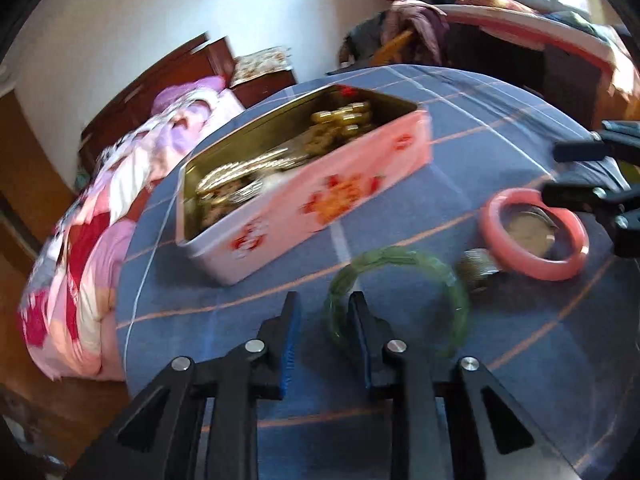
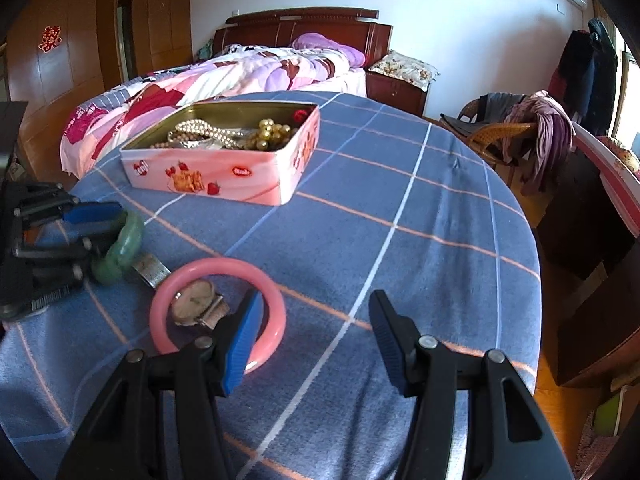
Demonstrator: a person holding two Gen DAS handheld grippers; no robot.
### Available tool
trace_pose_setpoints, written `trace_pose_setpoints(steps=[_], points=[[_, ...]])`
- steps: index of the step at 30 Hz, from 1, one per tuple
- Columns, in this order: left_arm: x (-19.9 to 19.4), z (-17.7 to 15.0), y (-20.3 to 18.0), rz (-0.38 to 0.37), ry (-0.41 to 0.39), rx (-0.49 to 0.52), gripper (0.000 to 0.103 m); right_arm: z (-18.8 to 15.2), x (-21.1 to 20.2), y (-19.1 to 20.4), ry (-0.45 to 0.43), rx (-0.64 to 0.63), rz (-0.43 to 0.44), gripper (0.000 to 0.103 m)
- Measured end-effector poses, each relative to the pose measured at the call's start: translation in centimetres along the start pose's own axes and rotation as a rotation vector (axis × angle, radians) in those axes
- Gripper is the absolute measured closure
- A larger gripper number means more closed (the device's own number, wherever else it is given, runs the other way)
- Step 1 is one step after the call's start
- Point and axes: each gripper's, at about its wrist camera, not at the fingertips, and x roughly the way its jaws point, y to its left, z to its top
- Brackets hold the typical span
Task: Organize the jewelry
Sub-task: 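Grasp the green jade bangle with the left tool while the right tool grasps the pink bangle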
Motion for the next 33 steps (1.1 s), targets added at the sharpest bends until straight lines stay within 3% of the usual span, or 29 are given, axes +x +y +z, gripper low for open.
trace_pose_setpoints(steps=[4,5,7,10,11,20,33], points=[[0.2,-0.7,2.9,-0.012,0.015,-0.09,0.081,-0.2,0.2,-0.2,0.009,0.008,0.008,0.048],[0.3,-0.7,3.2,-0.023,0.018,-0.107,0.09,-0.3,0.2,0.0,0.012,0.001,0.016,0.058],[0.4,-0.9,3.9,-0.075,0.018,-0.141,0.096,-0.3,0.3,0.4,0.02,-0.016,0.044,0.073],[0.1,-0.9,4.2,-0.1,0.009,-0.153,0.097,-0.4,0.3,1.7,0.01,-0.068,0.048,0.082],[-0.2,-0.9,4.4,-0.108,0.0,-0.16,0.097,-0.4,0.3,1.9,0.009,-0.075,0.056,0.09],[-2.6,-0.1,6.5,-0.08,-0.062,-0.207,0.097,-0.1,-0.6,0.8,-0.042,-0.021,0.08,0.092],[-2.7,0.0,6.2,-0.075,-0.073,-0.2,0.097,1.0,-1.9,0.5,-0.109,0.013,0.08,0.092]])
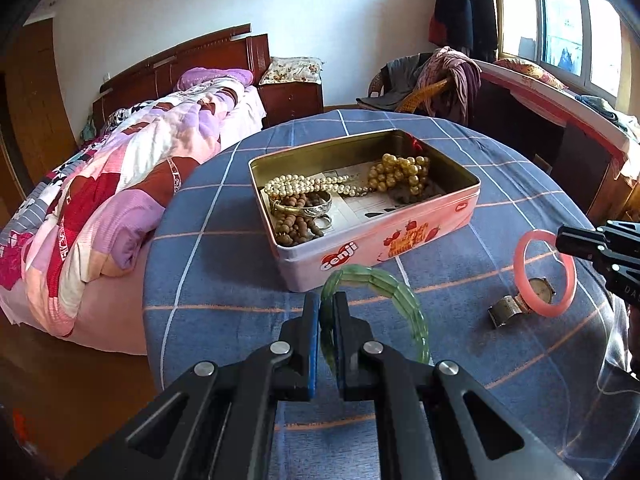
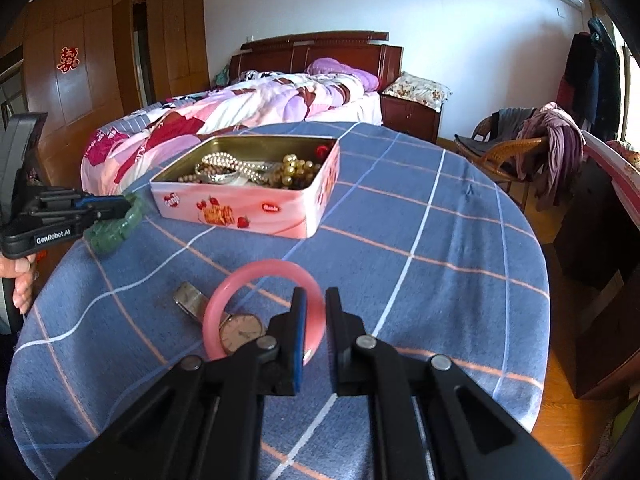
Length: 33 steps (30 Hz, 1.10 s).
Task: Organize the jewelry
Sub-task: 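Grasp the green jade bangle with the left tool while the right tool grasps the pink bangle, then carry both bangles into the pink tin and open both tools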
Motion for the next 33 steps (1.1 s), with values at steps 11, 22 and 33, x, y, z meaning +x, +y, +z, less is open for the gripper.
trace_pose_setpoints(steps=[11,22,33], points=[[-0.7,0.7,-0.4,-0.004,-0.026,0.013,0.097,1.5,-0.3,0.7,-0.039,-0.012,0.019,0.101],[-0.1,0.4,0.3,0.009,-0.008,-0.003,0.097,0.9,1.1,-1.3,0.035,0.06,0.015,0.037],[0.4,-0.1,-0.1,-0.008,0.015,0.005,0.097,-0.4,3.7,2.3,0.169,-0.073,0.104,0.02]])
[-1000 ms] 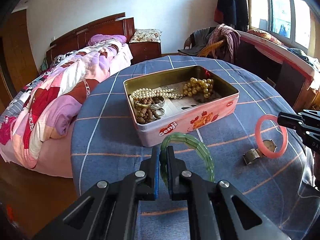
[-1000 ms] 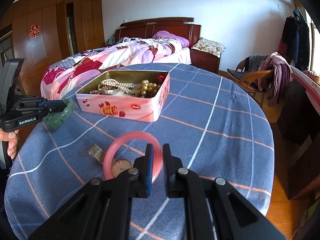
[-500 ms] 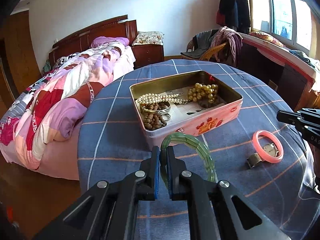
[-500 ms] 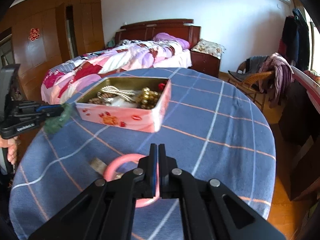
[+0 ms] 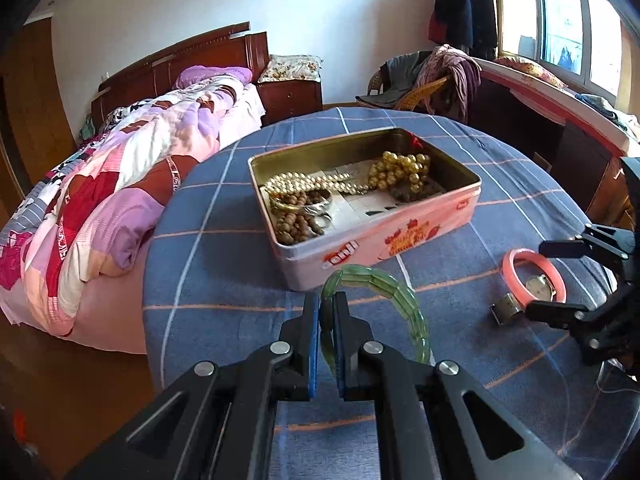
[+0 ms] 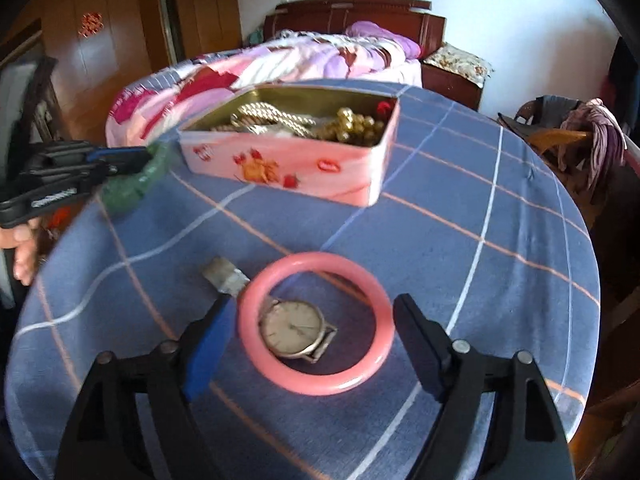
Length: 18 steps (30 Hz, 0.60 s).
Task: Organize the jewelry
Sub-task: 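Carry both bangles into the pink tin and open both tools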
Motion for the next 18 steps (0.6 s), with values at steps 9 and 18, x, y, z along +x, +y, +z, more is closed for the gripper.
trace_pose_setpoints(steps=[9,18], points=[[0.5,-0.4,-1.2,-0.028,0.015,0.02,0.097,-0.2,-0.5,-0.2,-0.001,-0.005,0.009,0.02],[-1.1,0.9,-1.1,-0.024,-0.035,0.02,0.097,0.9,-3.0,-0.1,-0.121,-0.002,-0.031,0.02]])
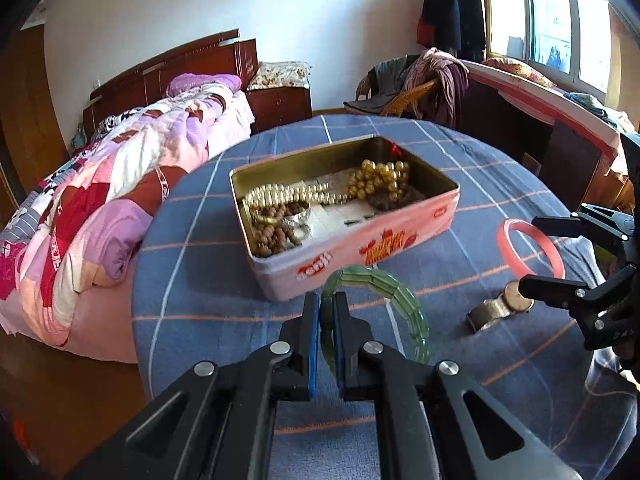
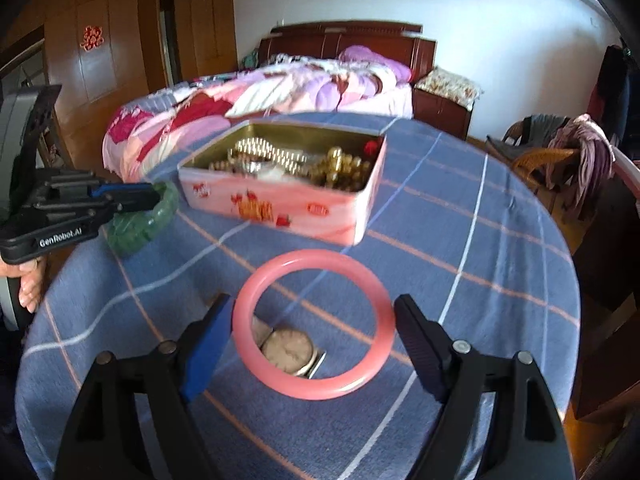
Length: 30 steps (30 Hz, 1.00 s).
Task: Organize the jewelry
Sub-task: 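Carry both bangles into the pink tin and open both tools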
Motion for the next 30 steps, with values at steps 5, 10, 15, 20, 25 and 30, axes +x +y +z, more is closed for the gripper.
trace_pose_setpoints(steps=[5,10,15,20,25,30], points=[[-1.0,2.2,0.3,0.013,-0.036,0.032,0.097,2.1,0.4,0.2,-0.026,-0.012,-0.008,0.02],[-0.9,4.4,0.9,0.047,-0.059,0.066,0.097,4.5,1.2,0.3,-0.059,-0.021,-0.015,0.02],[1.3,8.2,1.8,0.088,-0.077,0.074,0.097,9.1,2.7,0.5,-0.123,-0.036,-0.021,0.02],[6.6,9.8,4.1,0.19,-0.019,-0.007,0.086,10.9,6.5,-0.6,-0.068,-0.004,-0.01,0.013],[5.7,4.5,4.2,0.087,0.008,-0.065,0.085,5.5,4.8,-1.5,-0.008,0.019,-0.05,0.013],[2.6,1.2,3.2,0.116,-0.063,-0.11,0.061,1.2,2.5,-2.8,0.023,0.064,-0.079,0.013]])
